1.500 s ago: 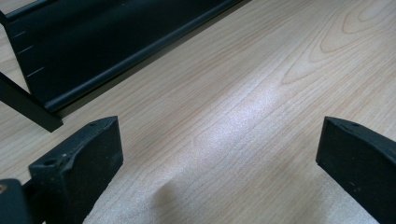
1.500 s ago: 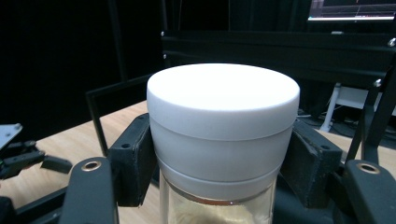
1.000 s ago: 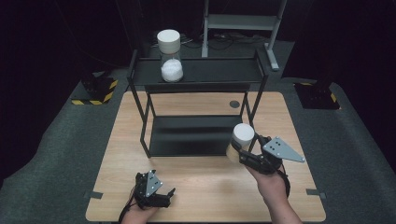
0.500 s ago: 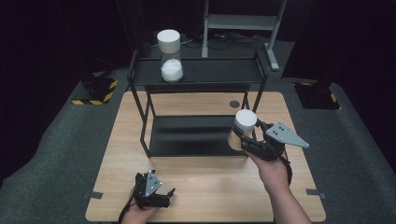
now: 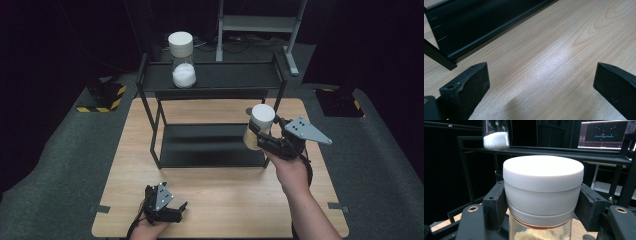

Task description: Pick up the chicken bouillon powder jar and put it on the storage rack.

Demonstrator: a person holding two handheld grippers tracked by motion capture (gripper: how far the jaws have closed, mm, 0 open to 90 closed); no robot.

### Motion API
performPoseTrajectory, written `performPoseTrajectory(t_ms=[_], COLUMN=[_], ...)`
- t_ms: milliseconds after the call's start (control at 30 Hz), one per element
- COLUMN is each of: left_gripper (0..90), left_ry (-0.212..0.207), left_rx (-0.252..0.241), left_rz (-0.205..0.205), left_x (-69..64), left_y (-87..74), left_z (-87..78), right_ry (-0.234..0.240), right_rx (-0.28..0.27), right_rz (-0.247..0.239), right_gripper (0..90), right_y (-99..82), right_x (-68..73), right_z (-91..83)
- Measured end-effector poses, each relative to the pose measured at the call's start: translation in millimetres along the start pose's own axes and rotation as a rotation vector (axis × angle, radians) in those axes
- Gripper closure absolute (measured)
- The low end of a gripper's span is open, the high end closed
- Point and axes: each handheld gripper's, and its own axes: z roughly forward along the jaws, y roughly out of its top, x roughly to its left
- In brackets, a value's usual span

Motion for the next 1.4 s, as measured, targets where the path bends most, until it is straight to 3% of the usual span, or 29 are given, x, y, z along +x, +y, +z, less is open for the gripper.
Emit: performPoseTrajectory(t_ms=[700,1033,1400], left_gripper=[0.9,0.9,0.9], left_ry=[-0.008,-0.011,-0.016], left_rx=[-0.005,-0.005,-0.010], left_rz=[-0.002,0.005,0.000], left_x=[1.3,1.1,1.8], left_y=[-1.4,-1.2,-2.2], left_z=[-0.9,-0.6,-1.0], right_ry=[-0.008,-0.012,-0.038], right_rx=[-0.065,-0.101,-0.133], right_rz=[-0.025,-0.014,-0.030], right_gripper=[33.6,33.5,33.5], right_y=[37.7,55.3,75.3], right_x=[2.0,1.6,3.1], right_z=[17.5,24.7,36.9])
